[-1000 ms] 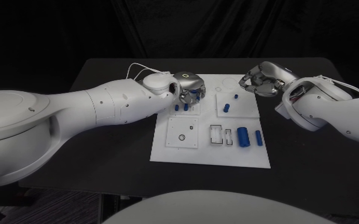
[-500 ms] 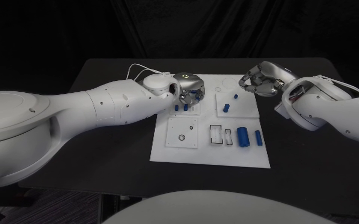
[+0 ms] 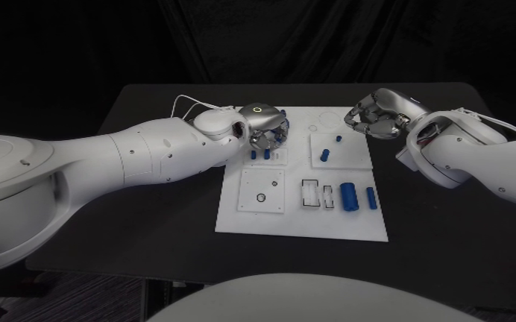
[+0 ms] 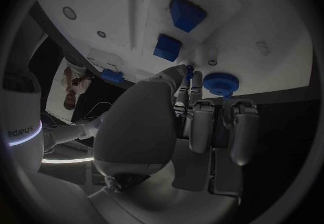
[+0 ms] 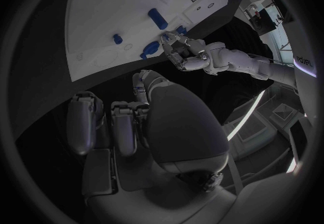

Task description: Assemble the parts on the task board

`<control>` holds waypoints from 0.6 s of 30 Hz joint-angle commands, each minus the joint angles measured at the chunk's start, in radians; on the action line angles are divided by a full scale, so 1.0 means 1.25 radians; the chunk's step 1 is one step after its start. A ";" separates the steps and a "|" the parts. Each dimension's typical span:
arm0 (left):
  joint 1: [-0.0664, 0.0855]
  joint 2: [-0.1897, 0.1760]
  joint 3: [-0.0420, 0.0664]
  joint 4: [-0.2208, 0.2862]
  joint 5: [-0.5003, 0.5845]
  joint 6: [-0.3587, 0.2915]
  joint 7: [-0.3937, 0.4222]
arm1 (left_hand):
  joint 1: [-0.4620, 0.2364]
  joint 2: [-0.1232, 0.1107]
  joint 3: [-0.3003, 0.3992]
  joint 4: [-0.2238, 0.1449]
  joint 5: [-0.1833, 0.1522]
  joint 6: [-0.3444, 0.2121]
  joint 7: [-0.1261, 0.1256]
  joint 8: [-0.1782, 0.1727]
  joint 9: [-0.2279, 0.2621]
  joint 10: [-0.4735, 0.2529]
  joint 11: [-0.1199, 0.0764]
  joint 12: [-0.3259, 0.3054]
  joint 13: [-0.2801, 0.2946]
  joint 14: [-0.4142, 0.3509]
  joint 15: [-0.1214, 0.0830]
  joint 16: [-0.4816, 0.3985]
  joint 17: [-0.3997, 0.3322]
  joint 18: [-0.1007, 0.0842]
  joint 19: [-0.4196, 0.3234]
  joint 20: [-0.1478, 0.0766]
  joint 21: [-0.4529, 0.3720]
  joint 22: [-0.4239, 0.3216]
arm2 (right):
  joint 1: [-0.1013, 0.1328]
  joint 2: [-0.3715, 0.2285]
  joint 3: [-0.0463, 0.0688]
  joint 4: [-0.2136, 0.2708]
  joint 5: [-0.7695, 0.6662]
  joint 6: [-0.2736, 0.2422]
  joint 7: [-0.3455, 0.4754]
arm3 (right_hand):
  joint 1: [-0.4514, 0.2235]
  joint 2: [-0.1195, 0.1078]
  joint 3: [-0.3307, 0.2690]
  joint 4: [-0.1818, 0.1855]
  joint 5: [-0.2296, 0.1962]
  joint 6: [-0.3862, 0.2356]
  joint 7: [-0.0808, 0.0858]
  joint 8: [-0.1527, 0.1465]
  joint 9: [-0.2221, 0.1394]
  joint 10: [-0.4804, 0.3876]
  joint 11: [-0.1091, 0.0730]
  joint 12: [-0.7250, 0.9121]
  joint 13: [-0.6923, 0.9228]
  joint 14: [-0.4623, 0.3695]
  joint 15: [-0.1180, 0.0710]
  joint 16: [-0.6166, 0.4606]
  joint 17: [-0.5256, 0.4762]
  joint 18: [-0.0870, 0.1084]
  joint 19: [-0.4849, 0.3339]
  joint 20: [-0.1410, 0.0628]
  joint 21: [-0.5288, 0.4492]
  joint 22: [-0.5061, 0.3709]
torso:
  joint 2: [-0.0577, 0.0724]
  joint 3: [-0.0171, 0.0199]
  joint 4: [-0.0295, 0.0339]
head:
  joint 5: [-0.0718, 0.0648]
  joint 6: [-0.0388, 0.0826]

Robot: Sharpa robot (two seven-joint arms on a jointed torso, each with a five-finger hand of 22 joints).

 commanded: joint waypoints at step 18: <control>0.035 -0.152 0.008 0.155 -0.005 -0.075 -0.009 | -0.010 0.005 -0.005 -0.006 -0.016 0.018 -0.003 0.005 0.001 0.029 -0.005 -0.019 -0.015 0.024 -0.005 -0.008 0.044 -0.003 0.019 -0.005 -0.012 0.183 | -0.002 -0.001 0.001 -0.007 -0.001 0.016 -0.017 | -0.001 0.005 0.005 0.000 0.005 0.004 0.000 0.002 0.001 0.082 -0.005 0.002 0.210 0.083 -0.005 0.002 0.211 0.010 -0.001 -0.001 -0.007 0.156 | -0.002 0.0008 0.0038 | -0.001 0.000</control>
